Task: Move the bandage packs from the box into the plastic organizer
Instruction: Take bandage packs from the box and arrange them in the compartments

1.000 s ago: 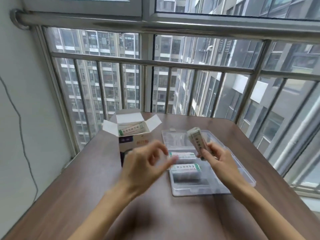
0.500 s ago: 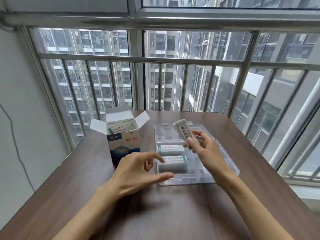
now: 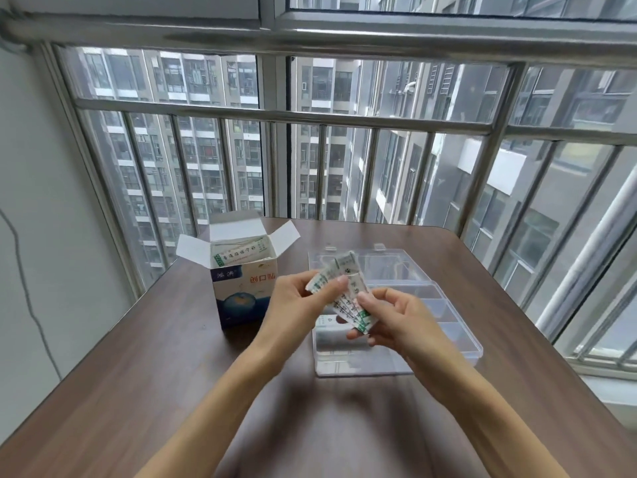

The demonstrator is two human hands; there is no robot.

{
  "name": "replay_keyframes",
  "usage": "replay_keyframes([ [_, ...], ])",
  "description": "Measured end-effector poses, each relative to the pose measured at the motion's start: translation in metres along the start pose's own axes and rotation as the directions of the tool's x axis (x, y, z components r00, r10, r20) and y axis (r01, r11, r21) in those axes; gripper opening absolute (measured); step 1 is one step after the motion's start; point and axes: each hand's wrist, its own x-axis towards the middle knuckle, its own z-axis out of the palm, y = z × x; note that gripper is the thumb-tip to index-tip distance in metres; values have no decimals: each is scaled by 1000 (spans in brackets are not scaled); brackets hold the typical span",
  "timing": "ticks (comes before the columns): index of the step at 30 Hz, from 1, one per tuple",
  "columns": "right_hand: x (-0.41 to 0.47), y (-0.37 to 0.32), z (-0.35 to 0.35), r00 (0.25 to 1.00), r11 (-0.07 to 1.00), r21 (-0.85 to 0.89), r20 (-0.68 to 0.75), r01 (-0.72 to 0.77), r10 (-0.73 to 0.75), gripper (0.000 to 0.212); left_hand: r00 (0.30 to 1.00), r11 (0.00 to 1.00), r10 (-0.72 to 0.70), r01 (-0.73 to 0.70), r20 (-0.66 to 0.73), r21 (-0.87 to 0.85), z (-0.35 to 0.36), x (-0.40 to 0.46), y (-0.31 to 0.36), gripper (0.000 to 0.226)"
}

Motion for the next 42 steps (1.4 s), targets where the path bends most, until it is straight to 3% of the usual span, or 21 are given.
replay_keyframes([
  [2,-2,-1,3,999,999,-13,-38,34,-34,19,999,999,-26,25,-34,-40,1,-2,-2,16],
  [5,-4,-3,3,996,998,-21,-69,52,-53,21,994,991,-110,112,23,-78,-1,-2,-4,27],
  [10,-3,-1,2,990,995,-76,-122,67,-76,17,995,994,-98,98,-3,-42,-7,-2,-6,19],
  [13,1,-8,-11,951,965,-197,-219,176,-218,16,989,998,-38,31,-140,-52,-13,-1,-3,22],
  [15,5,-13,-23,947,924,-325,-177,200,-267,24,961,999,30,-36,-275,-15,-21,2,-5,31],
  [20,23,-12,-28,977,649,-744,28,160,-210,12,900,993,105,-118,-422,-5,-32,7,-8,27],
  [25,37,-9,-17,978,484,-851,159,205,-135,6,907,993,91,-116,-412,-37,-32,7,-7,26],
  [30,46,-12,-10,968,213,-950,196,227,-156,10,921,995,44,-77,-387,-69,-34,8,-8,24],
  [31,47,-13,-10,969,221,-951,182,216,-167,11,929,995,34,-67,-367,-76,-34,8,-9,24],
  [32,47,-14,-10,967,303,-930,148,207,-205,12,940,995,26,-58,-341,-81,-34,8,-9,24],
  [34,43,-20,-6,968,645,-742,15,180,-252,15,959,994,15,-45,-285,-98,-33,6,-9,26],
  [35,38,-23,-2,981,806,-574,-26,144,-193,21,967,994,13,-41,-255,-103,-30,5,-9,26],
  [36,34,-26,3,993,897,-432,-21,92,-112,26,973,994,14,-39,-230,-104,-28,4,-9,26],
  [39,23,-20,14,995,922,-376,17,97,-97,18,984,994,8,-28,-176,-109,-21,2,-11,25],
  [42,21,-13,17,990,955,-284,-83,85,-113,10,993,991,-50,35,-111,-126,-19,0,-12,19],
])
